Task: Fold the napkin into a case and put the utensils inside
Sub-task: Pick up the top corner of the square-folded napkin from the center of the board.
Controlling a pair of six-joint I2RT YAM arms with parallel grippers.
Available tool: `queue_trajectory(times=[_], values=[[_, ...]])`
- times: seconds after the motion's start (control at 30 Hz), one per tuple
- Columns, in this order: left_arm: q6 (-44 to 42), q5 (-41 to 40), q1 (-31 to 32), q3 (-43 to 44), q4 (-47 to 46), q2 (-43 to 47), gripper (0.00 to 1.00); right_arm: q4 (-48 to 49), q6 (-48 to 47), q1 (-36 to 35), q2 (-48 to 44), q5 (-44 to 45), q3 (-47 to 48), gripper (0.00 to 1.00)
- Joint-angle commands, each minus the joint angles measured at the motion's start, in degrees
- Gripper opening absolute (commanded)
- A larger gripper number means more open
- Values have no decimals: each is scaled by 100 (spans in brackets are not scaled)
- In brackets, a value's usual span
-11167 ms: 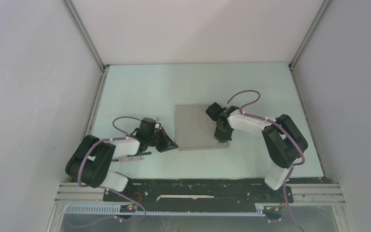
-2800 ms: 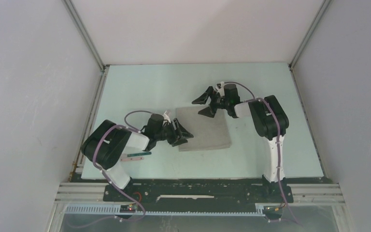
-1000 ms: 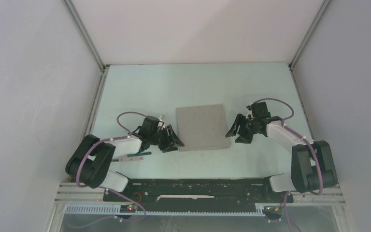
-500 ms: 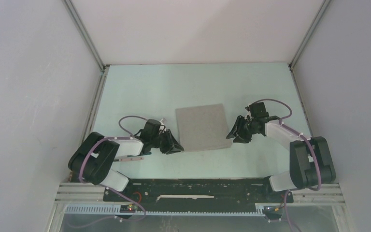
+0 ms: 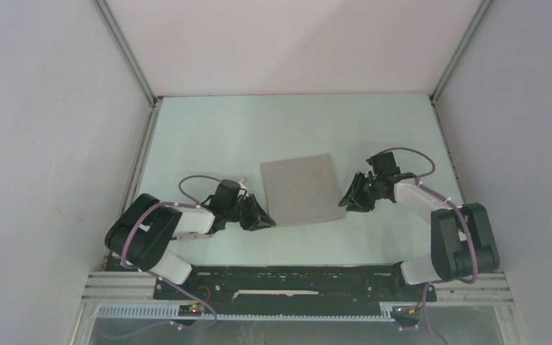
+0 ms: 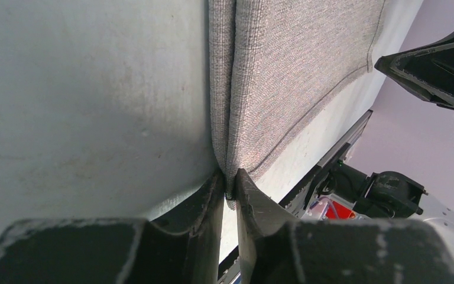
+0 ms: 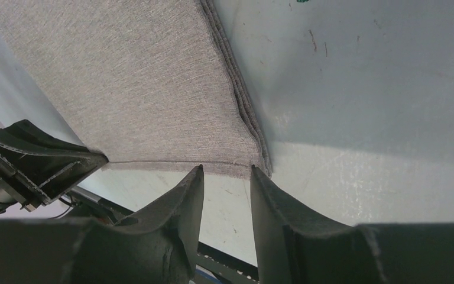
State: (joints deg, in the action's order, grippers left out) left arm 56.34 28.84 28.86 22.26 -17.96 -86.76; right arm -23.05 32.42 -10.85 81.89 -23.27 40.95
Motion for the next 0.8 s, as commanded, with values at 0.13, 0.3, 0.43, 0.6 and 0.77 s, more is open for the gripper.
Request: queue_trajectory(times=[0.13,0.3,0.43,0.6,0.77], values=[[-90,-116,67,-108,231,-76,22,82,67,39,56,159,-105,45],[-91,-111,67,-108,220,-104,22,174,104,33,101,93,-192,45],[-88,-107,67,-116,220,-72,21,247,125,31,135,39,-214,44],[-97,-115,67,-100,232,-69,21,263,149,-30,64,43,-212,36],[-105,-109,67,-95,233,-93,21,116,95,-33,-61,222,-211,36]])
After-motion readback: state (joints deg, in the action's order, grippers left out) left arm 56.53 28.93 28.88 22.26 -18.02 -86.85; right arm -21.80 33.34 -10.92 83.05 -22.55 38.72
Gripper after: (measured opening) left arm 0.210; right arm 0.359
